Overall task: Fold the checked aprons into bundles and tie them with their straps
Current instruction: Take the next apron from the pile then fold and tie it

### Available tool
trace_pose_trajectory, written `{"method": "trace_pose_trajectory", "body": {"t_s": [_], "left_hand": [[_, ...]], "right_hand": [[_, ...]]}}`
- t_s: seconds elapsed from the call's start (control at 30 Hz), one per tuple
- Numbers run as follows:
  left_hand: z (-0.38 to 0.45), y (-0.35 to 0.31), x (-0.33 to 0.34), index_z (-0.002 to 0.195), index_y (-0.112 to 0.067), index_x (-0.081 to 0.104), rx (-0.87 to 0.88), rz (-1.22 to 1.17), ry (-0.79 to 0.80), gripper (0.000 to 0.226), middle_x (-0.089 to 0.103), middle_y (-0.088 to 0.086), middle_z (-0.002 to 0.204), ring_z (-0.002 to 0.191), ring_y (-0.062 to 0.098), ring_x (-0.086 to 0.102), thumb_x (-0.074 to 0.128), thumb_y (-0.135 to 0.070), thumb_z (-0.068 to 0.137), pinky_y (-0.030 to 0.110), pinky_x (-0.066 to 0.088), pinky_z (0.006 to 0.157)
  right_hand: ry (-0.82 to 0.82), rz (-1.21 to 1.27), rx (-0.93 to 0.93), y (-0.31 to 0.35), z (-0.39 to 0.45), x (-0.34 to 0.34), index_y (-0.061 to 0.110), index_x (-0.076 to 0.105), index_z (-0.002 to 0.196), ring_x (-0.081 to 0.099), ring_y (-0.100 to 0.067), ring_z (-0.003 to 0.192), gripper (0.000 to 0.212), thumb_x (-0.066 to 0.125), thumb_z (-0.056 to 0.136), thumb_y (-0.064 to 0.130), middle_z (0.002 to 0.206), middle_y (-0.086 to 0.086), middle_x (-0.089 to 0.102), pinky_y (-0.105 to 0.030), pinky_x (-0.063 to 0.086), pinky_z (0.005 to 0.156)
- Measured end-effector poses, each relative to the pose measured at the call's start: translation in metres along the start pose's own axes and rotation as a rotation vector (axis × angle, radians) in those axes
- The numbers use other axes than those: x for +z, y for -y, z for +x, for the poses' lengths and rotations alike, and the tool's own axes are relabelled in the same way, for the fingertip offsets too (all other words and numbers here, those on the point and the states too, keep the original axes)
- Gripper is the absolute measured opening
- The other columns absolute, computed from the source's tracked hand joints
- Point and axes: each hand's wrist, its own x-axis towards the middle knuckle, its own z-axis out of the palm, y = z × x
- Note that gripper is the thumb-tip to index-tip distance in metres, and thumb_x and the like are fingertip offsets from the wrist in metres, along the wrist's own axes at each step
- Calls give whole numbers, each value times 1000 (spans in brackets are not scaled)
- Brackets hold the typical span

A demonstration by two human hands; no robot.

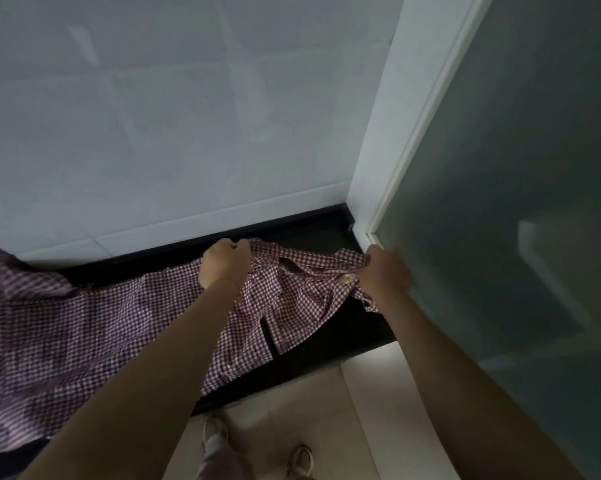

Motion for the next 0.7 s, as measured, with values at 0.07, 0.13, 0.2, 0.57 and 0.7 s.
{"method": "trace_pose_trajectory", "body": {"t_s": [0.07,0.13,0.2,0.57,0.7], "left_hand": [[3,-13,-1,85,-7,61,19,18,-1,36,61,8,88,82,26,55,42,-36,96,31,41,73],[7,-26,-4,87,-5,60,38,49,20,36,61,10,90,81,25,54,41,-34,96,30,39,69],[9,-42,-5,94,-4,61,68,52,23,35,61,11,94,82,26,53,42,-33,97,31,37,68],[-61,-53,86,97,-21,60,503,220,432,24,61,0,110,102,22,61,71,-38,83,36,51,87],[-73,-43,113,123,-20,53,553,296,355,44,54,3,129,114,23,56,69,-35,85,36,49,88]], "right_hand": [[273,-54,-44,0,5,-18,7,64,108,63,-31,100,23,53,94,23,110,-12,64,-35,50,84],[434,-137,-86,4,7,-36,7,57,80,57,-23,71,20,49,96,18,81,-8,58,-31,46,70],[421,-180,-79,6,12,-52,8,43,64,46,-20,59,31,45,95,7,68,-6,47,-31,41,68],[244,307,-159,13,33,-44,1,65,86,66,-27,70,38,47,102,31,76,-14,69,-35,52,70],[230,419,-159,10,29,-31,4,57,77,57,-24,75,47,42,103,40,79,-15,58,-31,38,65]]}}
